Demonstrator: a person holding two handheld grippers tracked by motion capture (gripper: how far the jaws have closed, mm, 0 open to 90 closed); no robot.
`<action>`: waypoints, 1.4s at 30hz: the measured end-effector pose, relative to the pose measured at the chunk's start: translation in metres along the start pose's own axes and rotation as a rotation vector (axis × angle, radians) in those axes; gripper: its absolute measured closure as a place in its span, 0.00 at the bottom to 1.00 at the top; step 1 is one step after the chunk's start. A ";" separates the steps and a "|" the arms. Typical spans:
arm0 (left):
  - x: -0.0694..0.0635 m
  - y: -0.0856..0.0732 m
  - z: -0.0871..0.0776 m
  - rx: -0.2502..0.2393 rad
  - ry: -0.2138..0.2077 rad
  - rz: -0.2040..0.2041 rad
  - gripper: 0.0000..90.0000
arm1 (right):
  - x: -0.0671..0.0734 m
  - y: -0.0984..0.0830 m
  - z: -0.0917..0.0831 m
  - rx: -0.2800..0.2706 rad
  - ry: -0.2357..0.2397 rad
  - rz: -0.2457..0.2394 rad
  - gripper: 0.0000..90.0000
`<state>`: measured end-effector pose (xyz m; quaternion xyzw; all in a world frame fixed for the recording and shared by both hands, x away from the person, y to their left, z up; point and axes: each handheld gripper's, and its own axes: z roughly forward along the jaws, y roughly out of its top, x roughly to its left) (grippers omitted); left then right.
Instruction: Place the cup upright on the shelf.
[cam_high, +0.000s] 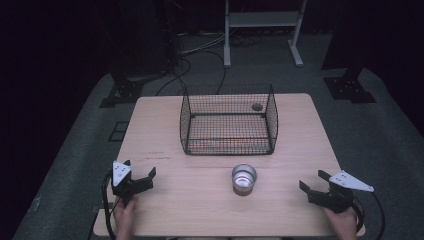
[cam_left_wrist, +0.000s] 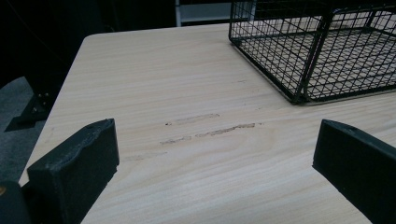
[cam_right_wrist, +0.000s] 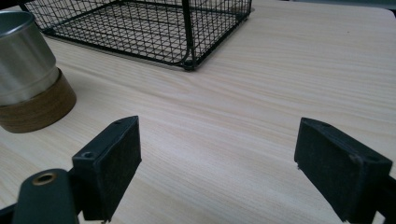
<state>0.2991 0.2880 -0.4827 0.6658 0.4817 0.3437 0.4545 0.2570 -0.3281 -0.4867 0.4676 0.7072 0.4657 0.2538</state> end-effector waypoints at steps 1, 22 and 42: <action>0.000 0.000 0.000 0.000 0.000 0.000 0.00 | 0.000 0.000 0.000 0.000 0.000 0.000 0.16; -0.001 -0.001 -0.002 -0.004 -0.006 0.004 0.00 | 0.026 0.025 0.001 -0.012 0.103 -0.082 0.15; -0.001 -0.001 -0.002 -0.001 -0.006 0.006 0.00 | 0.062 0.057 0.013 0.042 0.232 -0.215 0.13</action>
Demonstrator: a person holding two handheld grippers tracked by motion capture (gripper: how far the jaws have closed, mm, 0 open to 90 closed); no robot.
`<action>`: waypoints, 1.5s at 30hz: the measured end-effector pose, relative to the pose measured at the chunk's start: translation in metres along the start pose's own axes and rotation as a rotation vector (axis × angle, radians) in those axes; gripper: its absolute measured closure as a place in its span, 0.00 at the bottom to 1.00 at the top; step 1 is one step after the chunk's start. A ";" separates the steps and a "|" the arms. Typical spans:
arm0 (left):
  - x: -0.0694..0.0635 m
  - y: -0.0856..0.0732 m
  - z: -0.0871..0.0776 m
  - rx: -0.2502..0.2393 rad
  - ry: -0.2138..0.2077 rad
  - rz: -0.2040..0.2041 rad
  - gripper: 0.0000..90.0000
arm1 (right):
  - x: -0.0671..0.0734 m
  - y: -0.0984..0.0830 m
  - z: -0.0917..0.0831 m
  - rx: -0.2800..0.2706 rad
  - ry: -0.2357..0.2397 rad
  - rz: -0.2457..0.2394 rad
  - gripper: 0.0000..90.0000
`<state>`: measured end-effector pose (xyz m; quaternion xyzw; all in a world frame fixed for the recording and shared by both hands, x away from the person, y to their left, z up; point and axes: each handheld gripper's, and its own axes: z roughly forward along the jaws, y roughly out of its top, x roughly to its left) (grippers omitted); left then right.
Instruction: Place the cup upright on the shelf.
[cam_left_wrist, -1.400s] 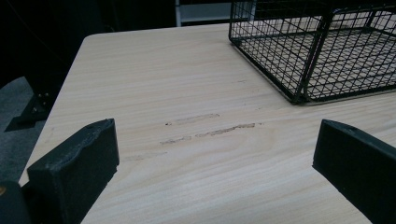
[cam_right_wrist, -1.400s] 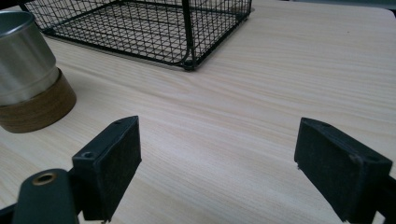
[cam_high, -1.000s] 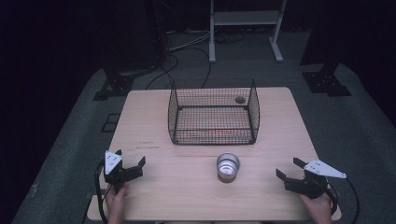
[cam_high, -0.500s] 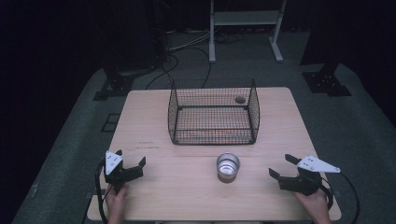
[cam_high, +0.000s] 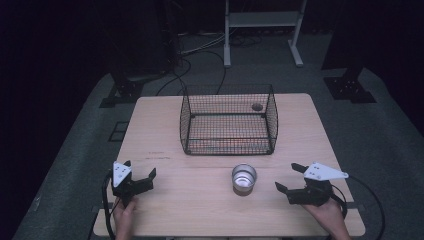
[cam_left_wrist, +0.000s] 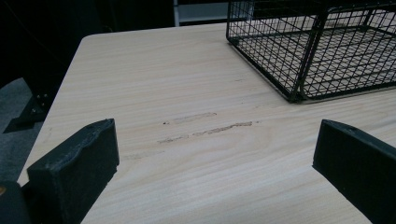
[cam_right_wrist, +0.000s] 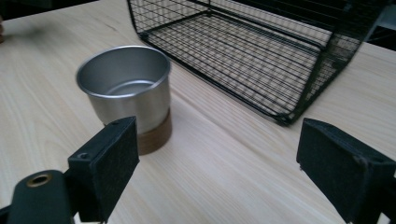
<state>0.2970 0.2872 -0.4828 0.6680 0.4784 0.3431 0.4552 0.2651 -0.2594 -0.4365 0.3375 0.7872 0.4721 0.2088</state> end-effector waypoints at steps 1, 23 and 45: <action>0.000 0.000 0.000 0.000 0.000 0.000 0.00 | 0.000 0.000 0.000 0.000 0.000 0.000 0.13; 0.000 0.000 0.000 0.003 -0.001 0.001 0.00 | 0.028 0.016 0.028 0.056 0.112 -0.048 0.09; 0.000 0.000 0.000 0.002 -0.002 0.000 0.00 | 0.046 0.013 0.068 0.125 0.154 -0.050 0.03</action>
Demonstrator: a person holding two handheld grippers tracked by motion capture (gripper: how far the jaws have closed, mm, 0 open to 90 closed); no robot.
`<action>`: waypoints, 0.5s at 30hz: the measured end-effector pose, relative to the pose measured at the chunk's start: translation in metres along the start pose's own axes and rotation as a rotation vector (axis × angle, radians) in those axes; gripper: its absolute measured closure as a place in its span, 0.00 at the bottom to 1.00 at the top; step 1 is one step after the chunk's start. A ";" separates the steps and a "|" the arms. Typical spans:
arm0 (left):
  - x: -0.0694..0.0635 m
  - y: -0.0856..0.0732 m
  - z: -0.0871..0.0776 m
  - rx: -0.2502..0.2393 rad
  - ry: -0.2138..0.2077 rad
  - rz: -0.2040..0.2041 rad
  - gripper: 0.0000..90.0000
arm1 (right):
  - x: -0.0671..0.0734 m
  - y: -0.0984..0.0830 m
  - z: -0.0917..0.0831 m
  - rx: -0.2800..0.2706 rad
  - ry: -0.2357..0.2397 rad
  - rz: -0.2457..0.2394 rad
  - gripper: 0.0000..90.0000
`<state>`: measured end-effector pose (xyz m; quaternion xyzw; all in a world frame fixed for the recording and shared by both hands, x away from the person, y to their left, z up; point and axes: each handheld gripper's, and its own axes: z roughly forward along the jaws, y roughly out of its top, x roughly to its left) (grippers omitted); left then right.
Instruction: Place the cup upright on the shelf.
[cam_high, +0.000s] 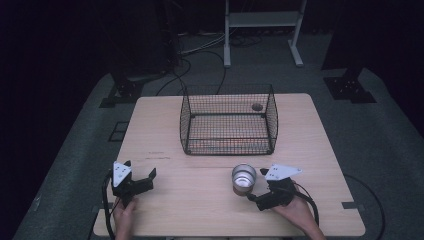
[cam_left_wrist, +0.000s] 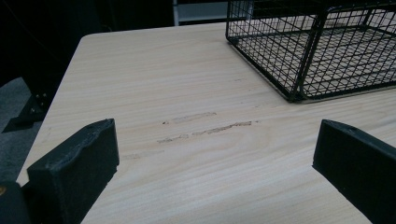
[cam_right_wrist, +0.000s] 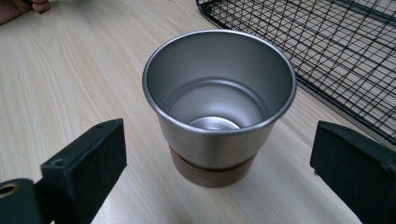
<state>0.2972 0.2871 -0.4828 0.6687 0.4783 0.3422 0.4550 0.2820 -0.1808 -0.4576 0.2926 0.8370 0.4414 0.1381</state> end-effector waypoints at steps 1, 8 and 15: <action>0.000 0.000 0.000 0.000 -0.001 0.000 0.00 | -0.001 0.000 0.003 -0.002 0.002 0.004 0.03; 0.000 0.000 0.000 0.001 0.000 0.002 0.00 | -0.001 0.003 0.015 0.008 0.007 0.009 0.03; 0.000 0.000 0.000 0.000 -0.001 0.002 0.00 | -0.001 0.007 0.027 0.012 0.003 0.004 0.03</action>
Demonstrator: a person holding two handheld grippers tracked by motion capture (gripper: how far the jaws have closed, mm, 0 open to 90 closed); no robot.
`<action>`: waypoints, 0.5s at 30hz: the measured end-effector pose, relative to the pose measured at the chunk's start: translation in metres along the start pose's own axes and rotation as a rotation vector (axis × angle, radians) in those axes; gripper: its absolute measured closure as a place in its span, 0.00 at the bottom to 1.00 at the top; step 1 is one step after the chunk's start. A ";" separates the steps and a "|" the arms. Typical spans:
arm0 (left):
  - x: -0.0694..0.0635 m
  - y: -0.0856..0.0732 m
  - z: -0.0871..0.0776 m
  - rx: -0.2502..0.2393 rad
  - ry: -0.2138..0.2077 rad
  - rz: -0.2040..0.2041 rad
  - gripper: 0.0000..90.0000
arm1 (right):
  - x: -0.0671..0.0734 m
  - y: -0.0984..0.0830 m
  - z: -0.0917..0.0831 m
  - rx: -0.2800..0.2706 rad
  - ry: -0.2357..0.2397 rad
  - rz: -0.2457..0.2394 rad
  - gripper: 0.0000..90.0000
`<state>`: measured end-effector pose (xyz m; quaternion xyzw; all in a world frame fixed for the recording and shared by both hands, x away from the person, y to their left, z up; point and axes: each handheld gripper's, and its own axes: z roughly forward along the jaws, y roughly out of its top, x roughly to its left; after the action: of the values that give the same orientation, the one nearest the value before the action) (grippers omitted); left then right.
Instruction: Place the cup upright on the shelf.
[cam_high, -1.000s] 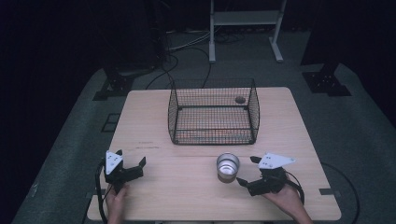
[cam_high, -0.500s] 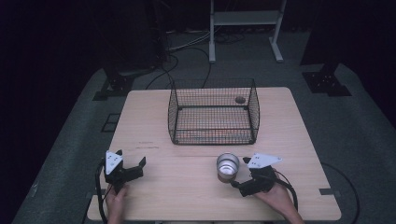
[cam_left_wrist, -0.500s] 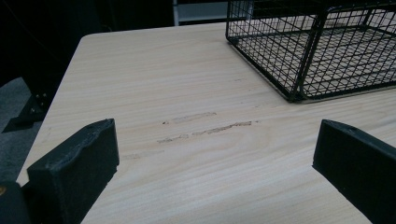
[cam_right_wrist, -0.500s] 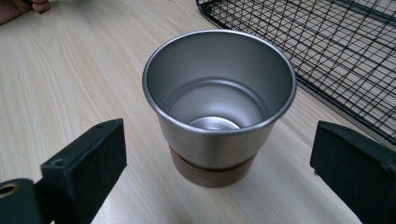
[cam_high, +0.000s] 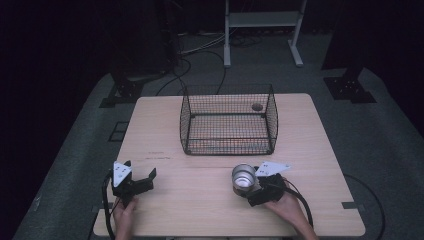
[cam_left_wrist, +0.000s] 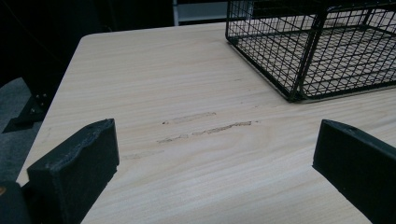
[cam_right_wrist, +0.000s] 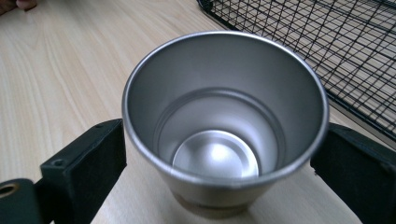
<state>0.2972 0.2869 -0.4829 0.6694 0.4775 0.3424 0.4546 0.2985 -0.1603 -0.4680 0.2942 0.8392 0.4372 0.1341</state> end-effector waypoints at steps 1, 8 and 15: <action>0.000 0.000 0.000 0.000 0.000 0.000 0.00 | 0.001 0.001 0.001 -0.001 -0.002 -0.001 0.04; 0.000 0.000 0.000 0.000 -0.001 -0.002 0.00 | 0.002 0.002 0.007 0.008 -0.017 -0.020 0.14; 0.000 0.000 0.000 0.000 0.000 -0.002 0.00 | 0.002 0.004 0.004 0.003 -0.019 -0.027 0.20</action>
<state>0.2973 0.2871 -0.4828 0.6688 0.4785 0.3418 0.4549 0.3003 -0.1544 -0.4673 0.2874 0.8425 0.4311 0.1475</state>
